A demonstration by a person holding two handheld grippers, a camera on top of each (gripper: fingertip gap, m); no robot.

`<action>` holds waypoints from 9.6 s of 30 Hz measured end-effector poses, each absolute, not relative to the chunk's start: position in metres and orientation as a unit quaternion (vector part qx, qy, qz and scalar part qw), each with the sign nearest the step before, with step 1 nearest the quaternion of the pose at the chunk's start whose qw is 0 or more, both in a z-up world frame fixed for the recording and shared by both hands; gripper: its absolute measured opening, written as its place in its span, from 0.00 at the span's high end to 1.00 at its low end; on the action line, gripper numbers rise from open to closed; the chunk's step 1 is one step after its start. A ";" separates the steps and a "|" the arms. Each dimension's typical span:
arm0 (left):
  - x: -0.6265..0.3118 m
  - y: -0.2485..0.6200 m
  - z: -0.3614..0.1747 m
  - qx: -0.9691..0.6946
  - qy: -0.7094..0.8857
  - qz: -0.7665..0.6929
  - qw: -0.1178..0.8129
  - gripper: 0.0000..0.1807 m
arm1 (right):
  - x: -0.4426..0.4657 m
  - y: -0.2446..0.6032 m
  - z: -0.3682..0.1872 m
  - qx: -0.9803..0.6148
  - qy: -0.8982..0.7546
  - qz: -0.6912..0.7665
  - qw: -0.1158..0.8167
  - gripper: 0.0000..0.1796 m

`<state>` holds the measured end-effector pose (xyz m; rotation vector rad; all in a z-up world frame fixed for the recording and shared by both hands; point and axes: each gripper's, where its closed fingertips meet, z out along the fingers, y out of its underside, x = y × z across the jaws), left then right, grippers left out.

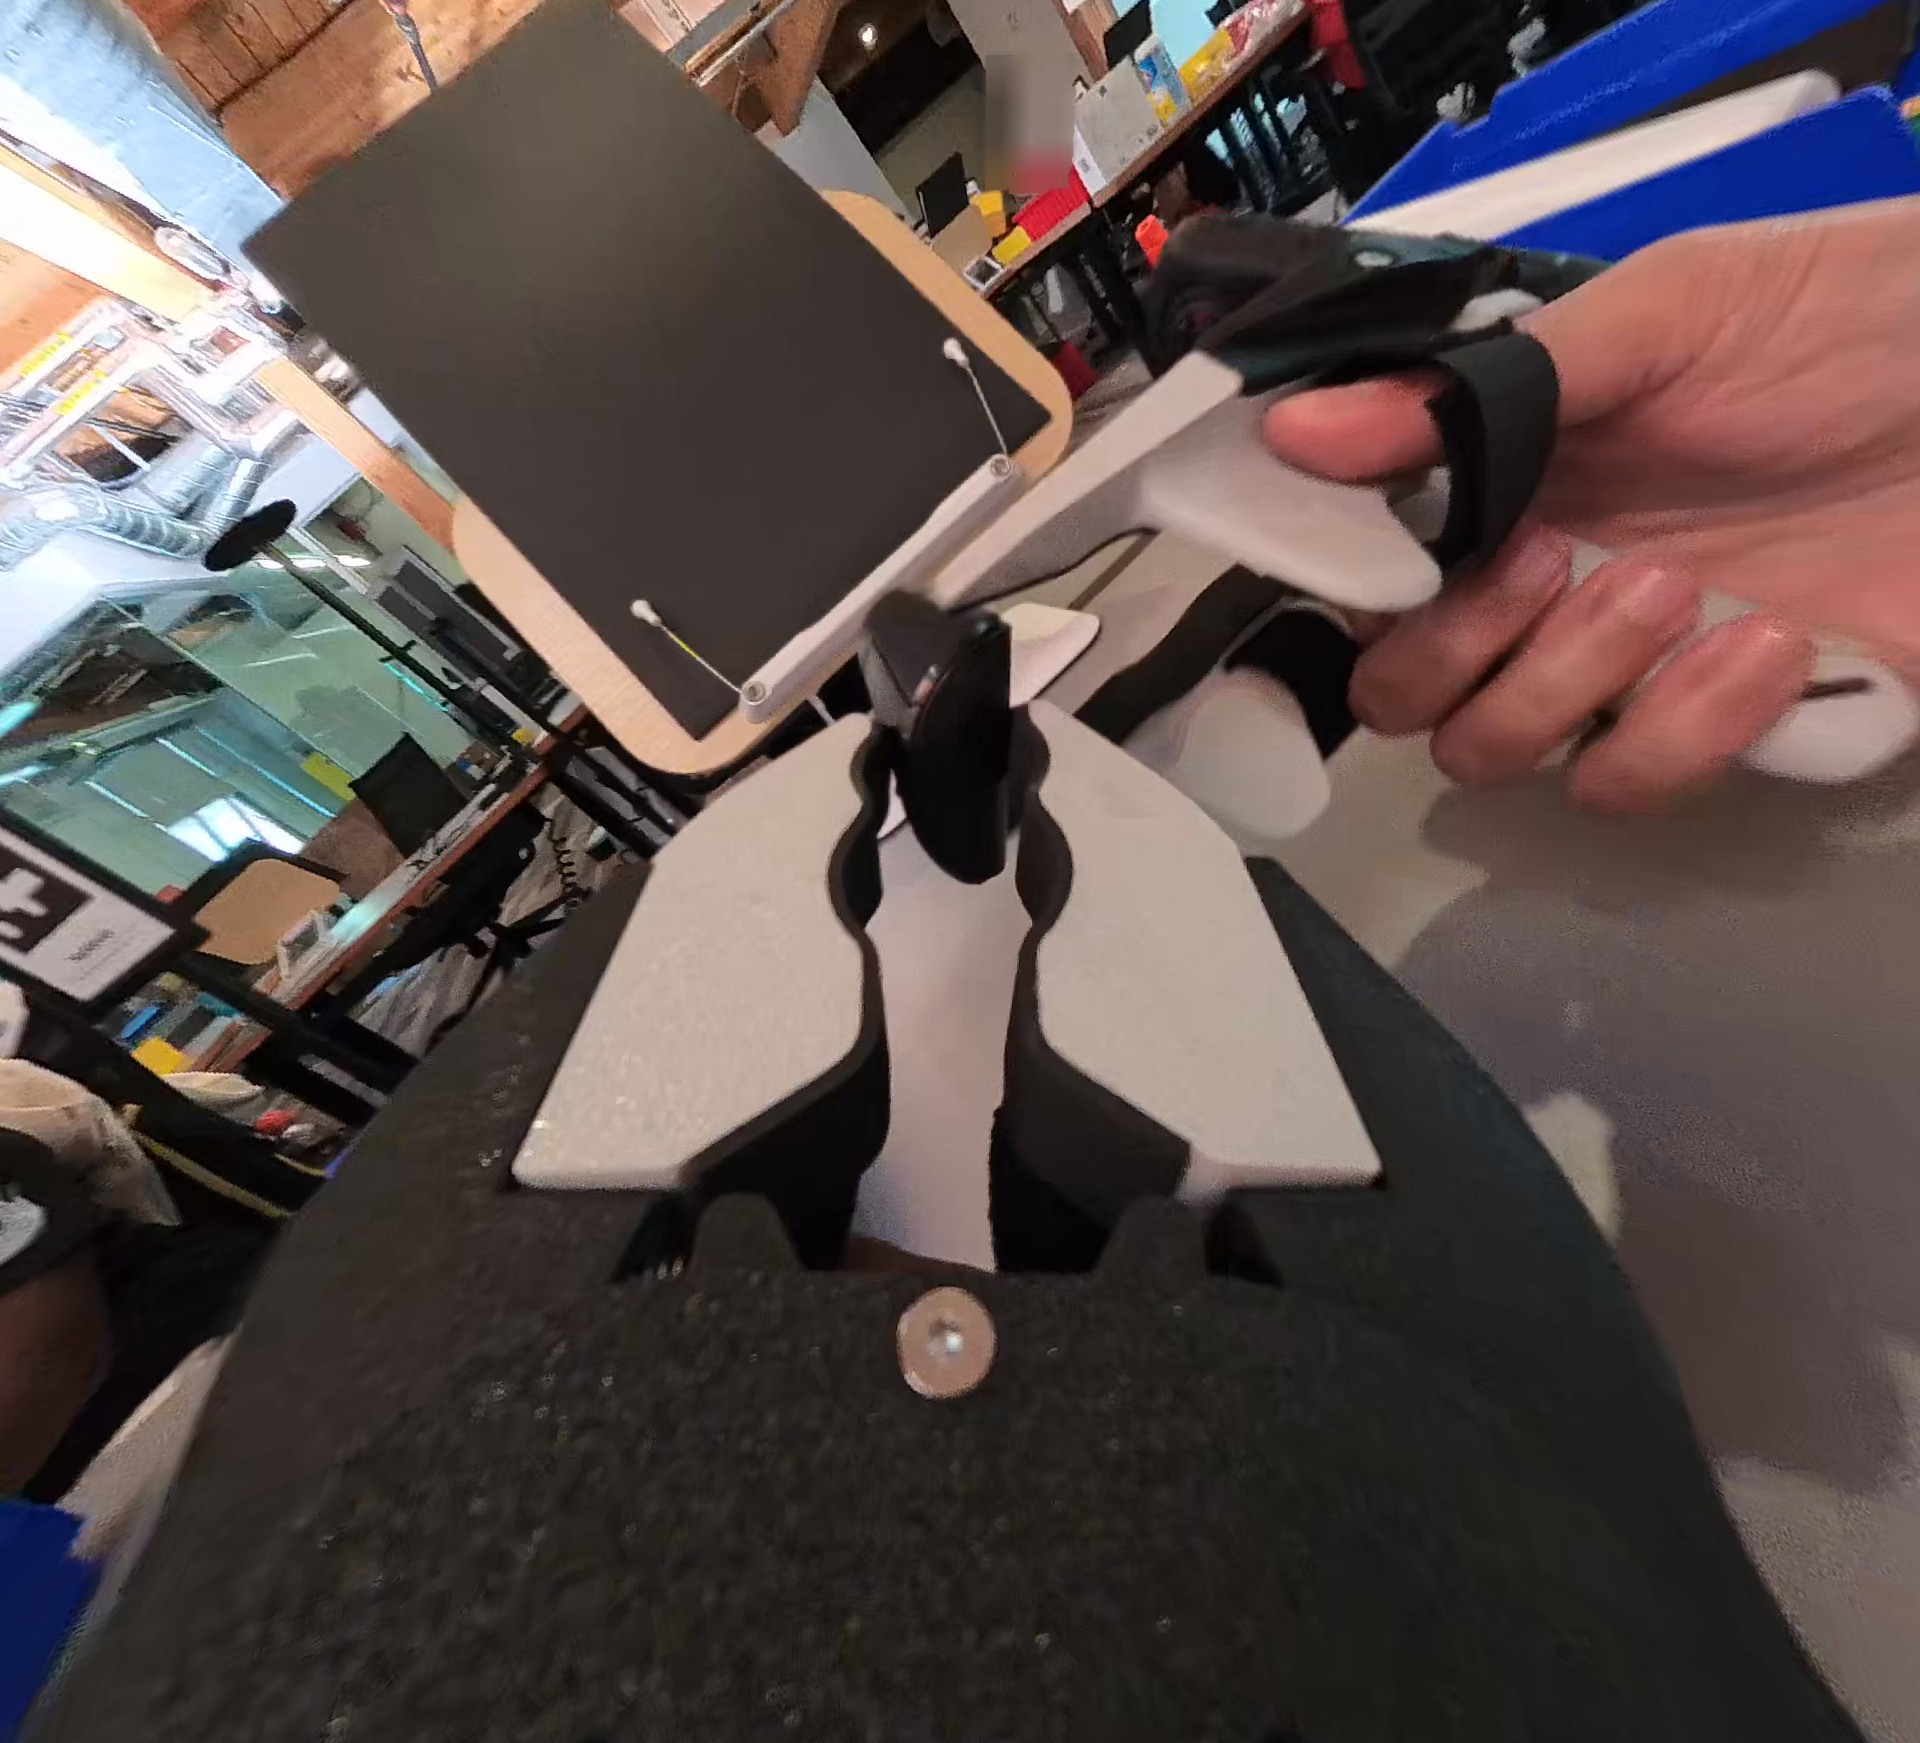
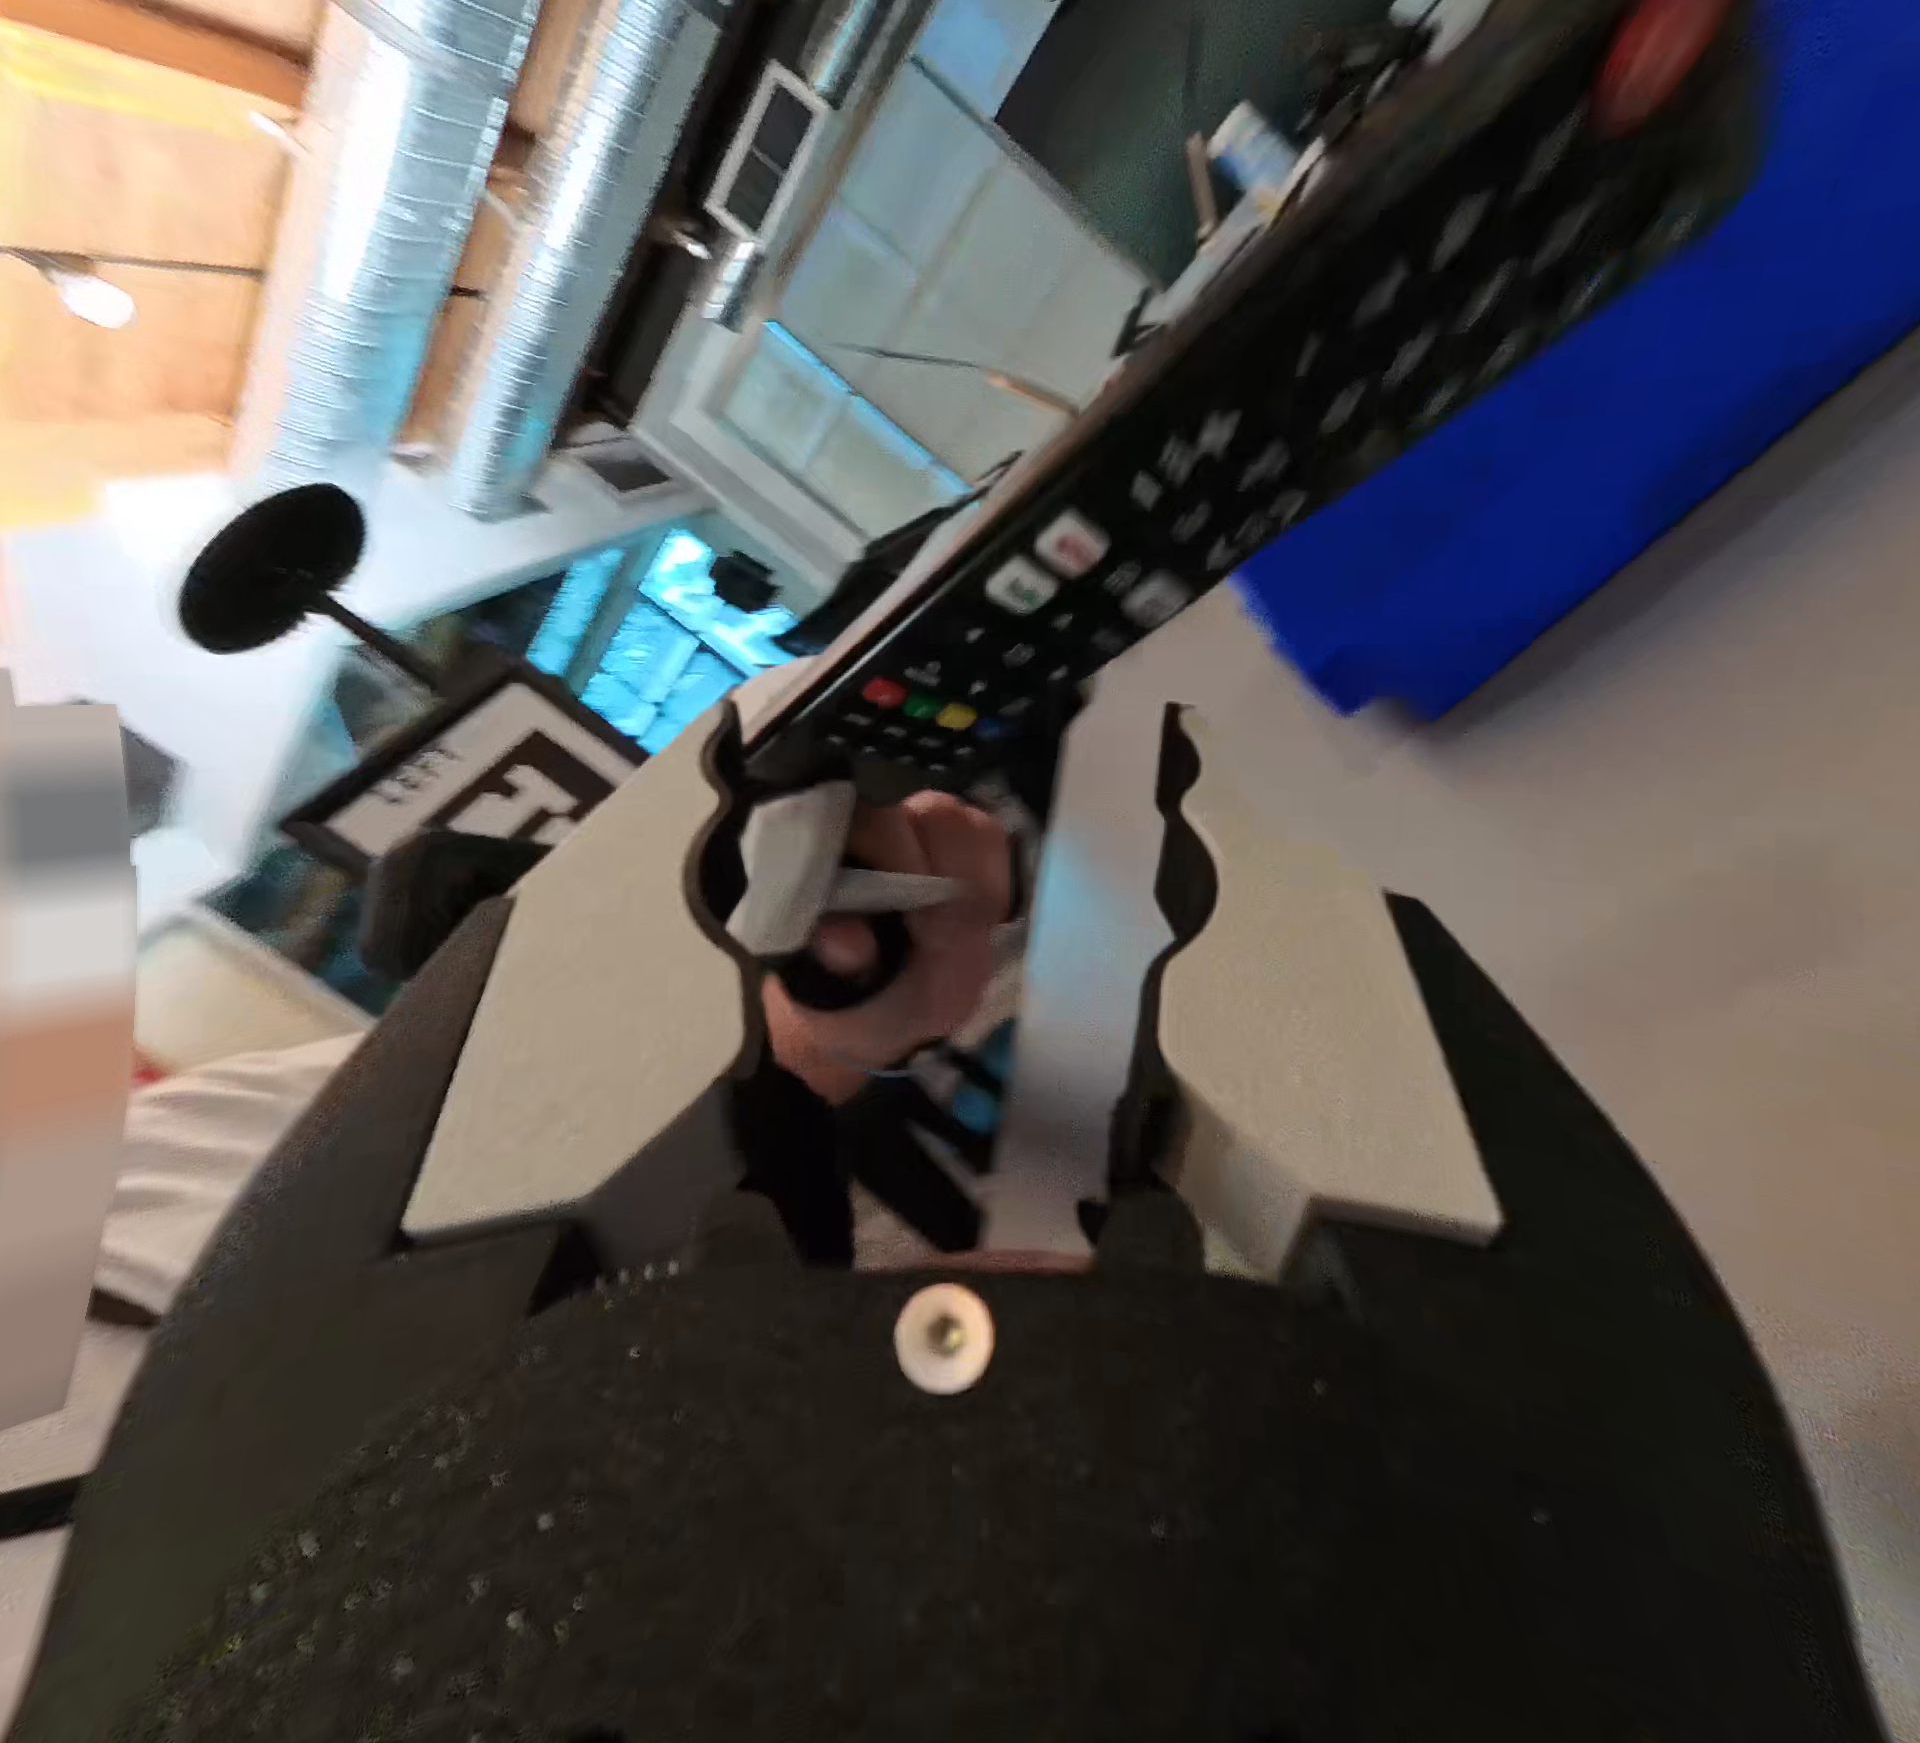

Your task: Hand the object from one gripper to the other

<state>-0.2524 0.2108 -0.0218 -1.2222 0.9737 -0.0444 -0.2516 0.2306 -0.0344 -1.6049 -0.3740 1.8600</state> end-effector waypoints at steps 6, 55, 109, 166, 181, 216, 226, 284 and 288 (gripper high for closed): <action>-0.277 0.227 -0.020 -0.606 0.389 -0.148 0.678 0.88 | -0.164 0.279 -0.044 -0.686 -0.291 0.369 0.556 0.52; -0.237 0.187 -0.063 -0.611 0.452 -0.456 0.464 0.86 | -0.237 0.203 -0.002 -0.566 -0.378 0.489 0.545 0.80; -0.246 0.215 -0.077 -0.667 0.436 -0.336 0.503 0.58 | -0.166 0.282 -0.098 -0.543 -0.583 -0.275 0.539 0.88; -0.269 0.198 0.004 -0.574 0.335 -0.453 0.594 0.56 | -0.190 0.218 0.034 -0.521 -0.231 0.592 0.570 0.71; -0.285 0.174 -0.080 -0.670 0.376 -0.362 0.528 0.67 | 0.163 0.249 0.110 -0.782 -0.024 0.052 0.621 0.71; -0.279 0.173 -0.089 -0.667 0.402 -0.349 0.521 0.66 | 0.210 0.372 -0.013 -0.920 0.035 0.016 0.390 0.64; -0.281 0.176 -0.097 -0.686 0.396 -0.329 0.515 0.67 | -0.076 0.228 -0.009 -0.745 -0.086 0.276 0.601 0.67; -0.398 0.346 -0.030 -0.761 0.400 0.162 0.485 0.94 | -0.164 0.213 -0.102 -0.738 -0.171 0.348 0.552 0.70; -0.342 0.296 -0.034 -0.726 0.418 0.113 0.534 0.94 | -0.187 0.222 -0.043 -0.670 -0.153 0.502 0.525 0.69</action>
